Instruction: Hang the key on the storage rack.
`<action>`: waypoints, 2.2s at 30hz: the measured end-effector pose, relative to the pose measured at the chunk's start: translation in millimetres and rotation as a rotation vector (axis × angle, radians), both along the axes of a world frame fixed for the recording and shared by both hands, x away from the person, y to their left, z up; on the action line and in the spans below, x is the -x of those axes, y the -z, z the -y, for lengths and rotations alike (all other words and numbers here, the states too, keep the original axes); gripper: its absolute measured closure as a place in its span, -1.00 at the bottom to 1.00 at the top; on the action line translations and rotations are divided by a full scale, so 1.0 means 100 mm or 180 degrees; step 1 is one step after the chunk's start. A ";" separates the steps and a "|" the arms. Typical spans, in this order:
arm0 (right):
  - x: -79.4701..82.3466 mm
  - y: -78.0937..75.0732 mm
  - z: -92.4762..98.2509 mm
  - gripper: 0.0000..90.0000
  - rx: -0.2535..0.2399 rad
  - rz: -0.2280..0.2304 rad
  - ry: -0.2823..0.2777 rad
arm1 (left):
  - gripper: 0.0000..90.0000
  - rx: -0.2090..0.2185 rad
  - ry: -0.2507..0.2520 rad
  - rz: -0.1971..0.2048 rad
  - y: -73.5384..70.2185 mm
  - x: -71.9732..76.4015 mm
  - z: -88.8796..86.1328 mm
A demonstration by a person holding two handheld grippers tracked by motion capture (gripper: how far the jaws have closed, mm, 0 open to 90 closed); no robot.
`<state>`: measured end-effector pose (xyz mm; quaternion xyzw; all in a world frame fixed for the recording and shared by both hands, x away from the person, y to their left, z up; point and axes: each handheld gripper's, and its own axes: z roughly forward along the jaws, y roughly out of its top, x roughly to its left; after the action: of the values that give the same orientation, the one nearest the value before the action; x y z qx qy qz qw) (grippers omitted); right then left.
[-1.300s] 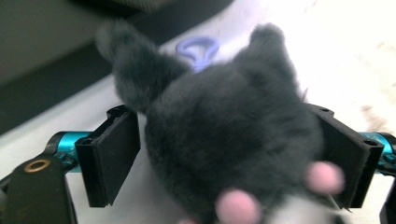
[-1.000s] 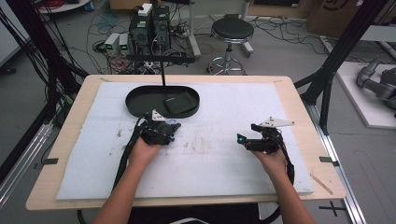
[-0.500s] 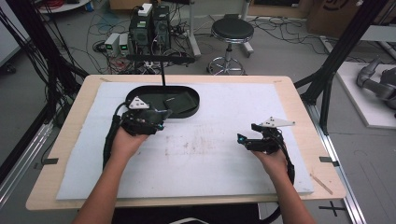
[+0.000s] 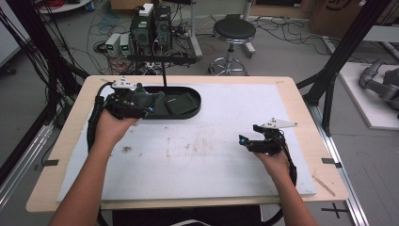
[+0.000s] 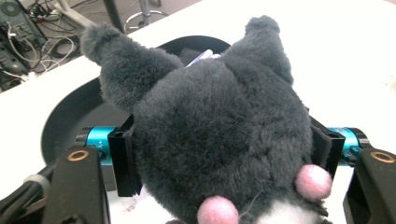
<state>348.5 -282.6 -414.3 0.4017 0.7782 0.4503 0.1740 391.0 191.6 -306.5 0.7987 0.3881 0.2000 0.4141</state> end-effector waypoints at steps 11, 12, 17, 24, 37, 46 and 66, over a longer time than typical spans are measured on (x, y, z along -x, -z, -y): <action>-0.01 0.01 0.01 -0.56 -0.0024 -0.0014 0.0012 | -0.32 -0.0078 -0.0190 0.0019 -0.24 -0.19 -0.17; -0.02 0.01 0.01 -0.56 -0.0028 -0.0019 0.0011 | -0.32 -0.0061 -0.0205 0.0009 -0.25 -0.21 -0.19; -0.02 0.01 0.00 -0.56 -0.0024 -0.0029 0.0013 | -0.32 -0.0034 -0.0309 -0.0035 -0.27 -0.31 -0.29; -0.04 0.01 0.00 -0.55 -0.0051 -0.0013 0.0000 | -0.32 -0.0047 -0.0462 -0.0075 -0.32 -0.47 -0.43; -0.07 0.04 -0.02 -0.55 -0.0055 -0.0023 -0.0046 | -0.32 -0.0164 -0.0553 -0.0200 -0.33 -0.74 -0.54; -0.08 0.05 -0.02 -0.55 -0.0057 -0.0034 -0.0055 | -0.32 0.0002 -0.0424 -0.0286 -0.30 -0.87 -0.68; -0.08 0.04 0.00 -0.55 -0.0067 -0.0033 -0.0055 | -0.32 -0.0173 -0.0563 -0.0263 -0.42 -1.07 -0.63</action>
<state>357.0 -282.2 -418.7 0.3990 0.7778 0.4578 0.1619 497.6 255.1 -264.9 0.7798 0.4682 0.2131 0.3567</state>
